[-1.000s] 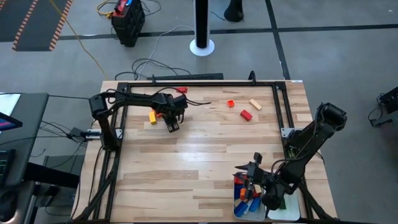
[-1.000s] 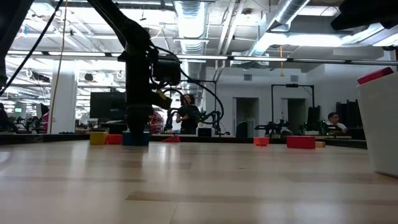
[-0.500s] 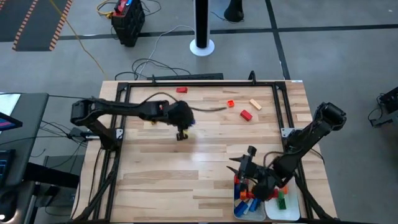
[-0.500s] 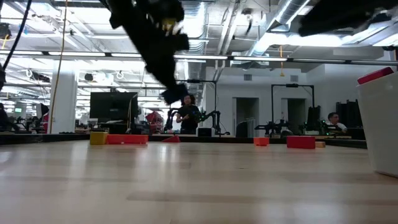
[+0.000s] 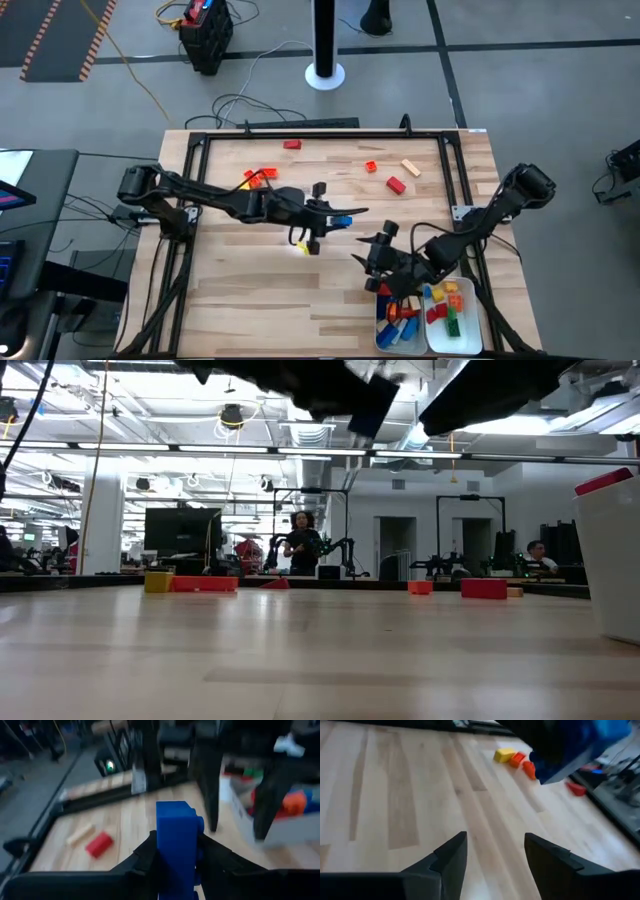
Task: Sort blocks by size
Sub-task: Put the large blue wooden block into the gray bin
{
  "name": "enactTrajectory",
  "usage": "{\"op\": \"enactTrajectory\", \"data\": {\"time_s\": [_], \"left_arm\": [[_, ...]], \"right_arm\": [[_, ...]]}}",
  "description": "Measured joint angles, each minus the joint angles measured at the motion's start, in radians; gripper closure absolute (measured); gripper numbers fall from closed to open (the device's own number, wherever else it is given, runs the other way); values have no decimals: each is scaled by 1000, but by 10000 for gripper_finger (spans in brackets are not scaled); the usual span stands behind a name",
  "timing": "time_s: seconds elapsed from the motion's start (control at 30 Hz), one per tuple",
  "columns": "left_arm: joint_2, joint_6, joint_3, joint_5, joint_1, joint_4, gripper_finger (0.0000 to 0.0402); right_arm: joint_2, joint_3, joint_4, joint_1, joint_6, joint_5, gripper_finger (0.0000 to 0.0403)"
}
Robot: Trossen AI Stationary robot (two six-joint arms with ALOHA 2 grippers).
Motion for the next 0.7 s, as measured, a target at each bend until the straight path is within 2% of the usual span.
{"op": "enactTrajectory", "data": {"time_s": [0.2,0.43,0.7], "left_arm": [[13,-41,0,74,-23,159,301],[80,-42,-3,139,-47,269,306],[165,-16,-3,155,-55,388,305]], "right_arm": [[0,-27,66,-4,-67,109,173],[0,-27,202,-22,-235,86,172],[0,-27,236,-40,-256,47,175]]}}
